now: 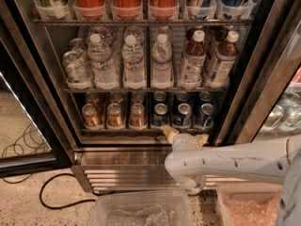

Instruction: Pick pepsi can from bottom shelf of fridge

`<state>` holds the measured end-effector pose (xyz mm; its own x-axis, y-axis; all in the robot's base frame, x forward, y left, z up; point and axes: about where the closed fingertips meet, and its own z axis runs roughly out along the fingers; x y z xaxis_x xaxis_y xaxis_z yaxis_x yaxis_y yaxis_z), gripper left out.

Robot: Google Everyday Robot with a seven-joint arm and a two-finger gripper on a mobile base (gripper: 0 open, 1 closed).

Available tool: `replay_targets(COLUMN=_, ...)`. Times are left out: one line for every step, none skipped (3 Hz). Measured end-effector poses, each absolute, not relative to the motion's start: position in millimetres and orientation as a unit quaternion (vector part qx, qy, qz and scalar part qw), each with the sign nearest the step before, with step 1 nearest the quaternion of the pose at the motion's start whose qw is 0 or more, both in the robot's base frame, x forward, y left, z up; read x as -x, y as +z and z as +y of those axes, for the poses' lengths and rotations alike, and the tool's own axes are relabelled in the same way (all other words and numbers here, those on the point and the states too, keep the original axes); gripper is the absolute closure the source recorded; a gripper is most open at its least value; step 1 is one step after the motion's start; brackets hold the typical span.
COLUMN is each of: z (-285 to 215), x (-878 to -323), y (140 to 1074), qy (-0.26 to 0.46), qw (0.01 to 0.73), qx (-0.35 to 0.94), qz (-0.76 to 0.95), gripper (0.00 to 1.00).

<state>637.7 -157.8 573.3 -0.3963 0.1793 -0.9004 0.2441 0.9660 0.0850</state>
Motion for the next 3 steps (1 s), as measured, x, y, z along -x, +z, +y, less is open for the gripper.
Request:
replay_targets(z=-182.7, x=-620.3, y=584.7, qy=-0.058, qw=0.558, qx=-0.142, qz=0.816, gripper=0.0)
replay_targets(z=-182.6, x=-620.3, y=584.8, qy=-0.058, qw=0.558, qx=-0.142, qz=0.816, gripper=0.0)
replay_targets(z=-178.0, x=-620.9, y=588.1, qy=-0.046, qw=0.562, qx=-0.142, qz=0.813, gripper=0.0)
